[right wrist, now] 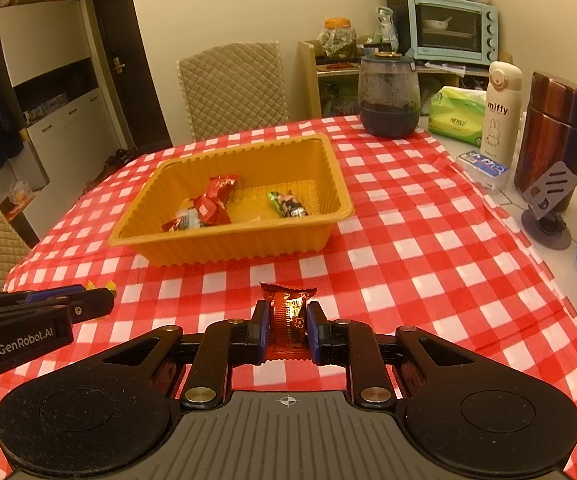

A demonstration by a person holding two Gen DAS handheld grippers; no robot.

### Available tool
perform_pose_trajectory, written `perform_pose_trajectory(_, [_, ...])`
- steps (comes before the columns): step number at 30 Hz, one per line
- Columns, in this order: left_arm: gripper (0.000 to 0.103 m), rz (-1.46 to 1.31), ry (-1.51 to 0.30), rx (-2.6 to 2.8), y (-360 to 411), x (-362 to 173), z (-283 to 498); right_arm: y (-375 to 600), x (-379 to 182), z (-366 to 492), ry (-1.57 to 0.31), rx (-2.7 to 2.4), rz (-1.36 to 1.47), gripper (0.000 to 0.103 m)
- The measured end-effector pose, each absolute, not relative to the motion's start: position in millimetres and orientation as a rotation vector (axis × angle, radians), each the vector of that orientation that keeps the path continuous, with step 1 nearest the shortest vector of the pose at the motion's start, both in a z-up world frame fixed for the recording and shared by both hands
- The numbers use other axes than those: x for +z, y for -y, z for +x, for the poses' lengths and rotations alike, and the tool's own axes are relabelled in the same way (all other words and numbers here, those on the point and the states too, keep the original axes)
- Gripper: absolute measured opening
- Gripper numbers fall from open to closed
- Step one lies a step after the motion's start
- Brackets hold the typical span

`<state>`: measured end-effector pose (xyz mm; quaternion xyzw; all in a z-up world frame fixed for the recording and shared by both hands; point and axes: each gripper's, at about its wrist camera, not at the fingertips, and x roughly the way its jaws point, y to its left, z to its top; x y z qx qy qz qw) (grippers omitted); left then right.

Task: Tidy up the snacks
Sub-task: 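Carry both candies over the orange tray with both grippers, then open both grippers to drop the candies into the orange tray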

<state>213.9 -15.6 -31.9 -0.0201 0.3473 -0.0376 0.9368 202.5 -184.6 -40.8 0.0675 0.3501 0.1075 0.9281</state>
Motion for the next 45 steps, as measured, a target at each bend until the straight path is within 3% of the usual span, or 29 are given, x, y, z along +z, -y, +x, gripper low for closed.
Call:
perform_pose_trajectory(18, [0.021,-0.016,-0.657,-0.097,1,-4,298,176,-7,290,-0.649,0.266,0.125,0.02])
perform_pose_trajectory(38, [0.022,-0.013,-0.698,-0.105,-15,-24,364,161,-20,359,-0.698,0.293,0.149,0.02])
perform_pose_trajectory(41, [0.024,-0.029,-0.7,-0.11,-18,-28,369,161,-23,361,-0.702,0.289,0.151,0.02])
perform_pose_trajectory(44, [0.041,-0.057,-0.705,-0.115,-22,-31,371,162,-26,361,-0.71,0.286,0.155,0.02])
perform_pose_trajectory(45, [0.041,-0.059,-0.706,-0.107,-24,-32,371,163,-26,362,-0.711,0.286,0.157,0.02])
